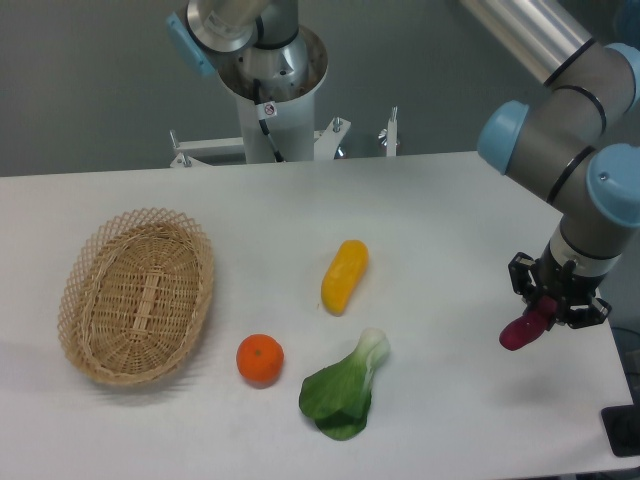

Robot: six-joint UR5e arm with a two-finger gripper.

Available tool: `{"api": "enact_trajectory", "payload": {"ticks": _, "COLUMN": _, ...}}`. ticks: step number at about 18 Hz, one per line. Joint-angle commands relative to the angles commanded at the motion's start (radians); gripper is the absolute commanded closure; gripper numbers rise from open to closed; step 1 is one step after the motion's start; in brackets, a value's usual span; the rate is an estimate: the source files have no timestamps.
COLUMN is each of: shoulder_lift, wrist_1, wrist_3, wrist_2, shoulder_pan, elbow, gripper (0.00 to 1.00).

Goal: Place the sweet potato in the basket

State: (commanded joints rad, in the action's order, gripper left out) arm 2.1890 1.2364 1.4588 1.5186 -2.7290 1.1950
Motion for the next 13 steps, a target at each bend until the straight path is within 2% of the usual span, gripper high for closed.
{"api": "enact_trajectory", "payload": {"ticks": 13, "shoulder_lift": -0.003, "wrist_1": 0.002, "wrist_3": -0.037, "wrist_2": 0.0, "shoulder_pan": 0.006, "elbow": 0.002, "gripper": 0.66}}
